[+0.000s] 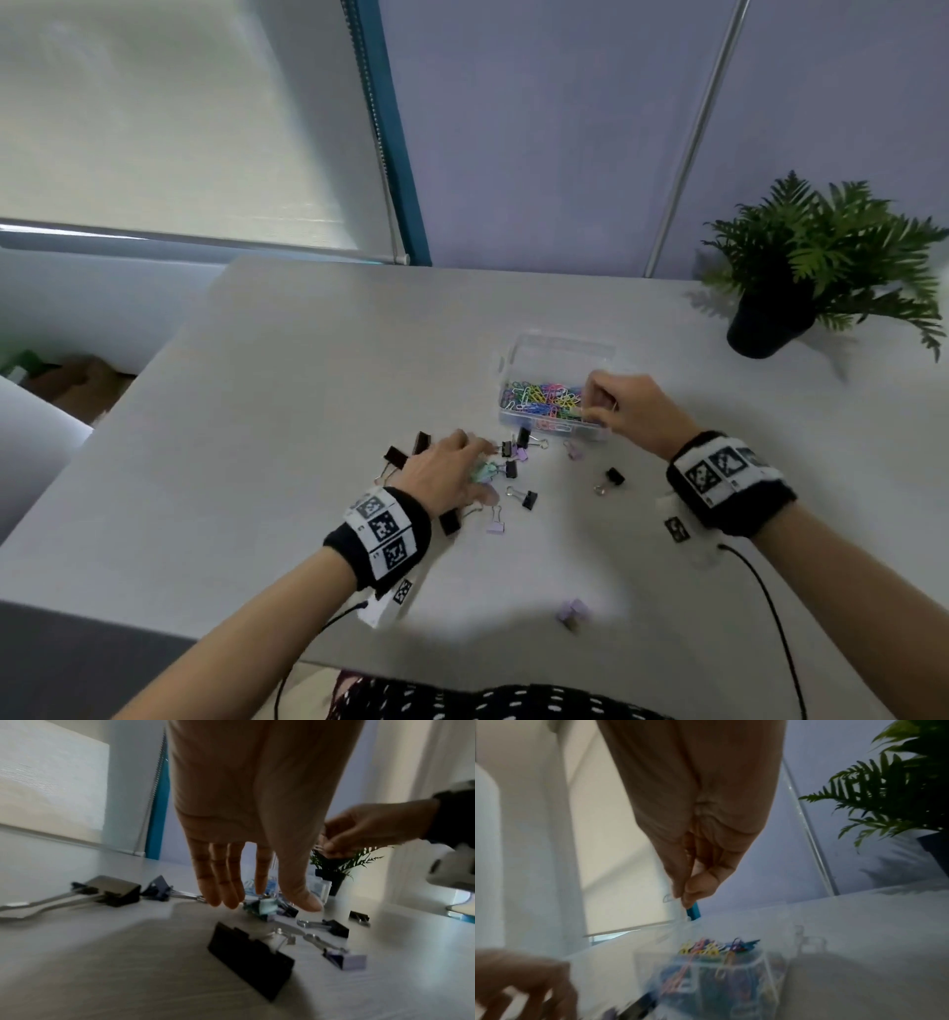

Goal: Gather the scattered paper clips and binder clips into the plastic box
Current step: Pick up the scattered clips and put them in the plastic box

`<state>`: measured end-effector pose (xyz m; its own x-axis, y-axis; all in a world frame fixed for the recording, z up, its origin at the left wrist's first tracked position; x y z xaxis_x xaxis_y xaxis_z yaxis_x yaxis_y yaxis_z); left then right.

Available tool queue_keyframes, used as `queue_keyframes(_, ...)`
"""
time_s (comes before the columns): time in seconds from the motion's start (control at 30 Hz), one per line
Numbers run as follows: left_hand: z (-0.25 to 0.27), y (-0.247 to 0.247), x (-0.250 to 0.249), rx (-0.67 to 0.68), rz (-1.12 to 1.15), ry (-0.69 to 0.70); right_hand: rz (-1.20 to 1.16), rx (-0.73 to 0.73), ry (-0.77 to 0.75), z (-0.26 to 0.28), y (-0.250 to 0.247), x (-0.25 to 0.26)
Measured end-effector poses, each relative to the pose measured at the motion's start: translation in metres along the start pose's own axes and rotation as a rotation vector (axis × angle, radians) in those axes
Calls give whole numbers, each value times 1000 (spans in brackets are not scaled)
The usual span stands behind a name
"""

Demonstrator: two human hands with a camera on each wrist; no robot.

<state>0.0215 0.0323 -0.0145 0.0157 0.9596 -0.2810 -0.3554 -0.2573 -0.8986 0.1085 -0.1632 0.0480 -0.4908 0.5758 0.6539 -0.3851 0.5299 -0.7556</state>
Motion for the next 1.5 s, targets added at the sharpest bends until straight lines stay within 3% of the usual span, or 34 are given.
queue_keyframes(0.1,-12,6,-3,-15,-22,-21,-2,-71,70,-22,-13,-13)
queue_keyframes(0.23,-5,9,-6,-27,29,12,185,-23,49,-24,17,-9)
queue_keyframes(0.37,12,-21,10,-125,163,-10,240,227,-143,-16,72,28)
queue_keyframes(0.43,28,-37,27,-169,234,-47,358,409,-145,-7,101,30)
queue_keyframes(0.5,40,-55,50,-212,350,-114,505,496,-122,1,116,20)
queue_keyframes(0.67,50,-68,98,-255,554,-283,609,351,-186,18,119,7)
queue_keyframes(0.77,41,-67,107,-222,604,-276,611,283,-155,30,117,1)
queue_keyframes(0.87,26,-76,109,-219,656,-257,508,209,-233,40,112,1)
queue_keyframes(1.03,-20,-98,78,-169,738,-166,369,288,-47,57,107,-17)
queue_keyframes(1.27,-105,-102,-17,-75,518,-1,336,393,96,65,100,2)
queue_keyframes(1.43,-129,-86,-55,-16,367,10,317,357,-13,19,119,42)
queue_keyframes(1.5,-129,-83,-61,12,265,20,292,369,20,-8,136,59)
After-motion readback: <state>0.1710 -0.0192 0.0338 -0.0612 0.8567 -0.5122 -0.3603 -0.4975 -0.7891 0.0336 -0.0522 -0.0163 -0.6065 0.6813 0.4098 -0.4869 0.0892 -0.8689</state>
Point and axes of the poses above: each hand's wrist, its own z-axis away from the middle knuckle, its own y-axis out of the palm, x = y × z, the point moved 6 cm from there along -z, towards the middle knuckle, and after that the axes turned 4 degrees about -y, right-handed, at the moved point
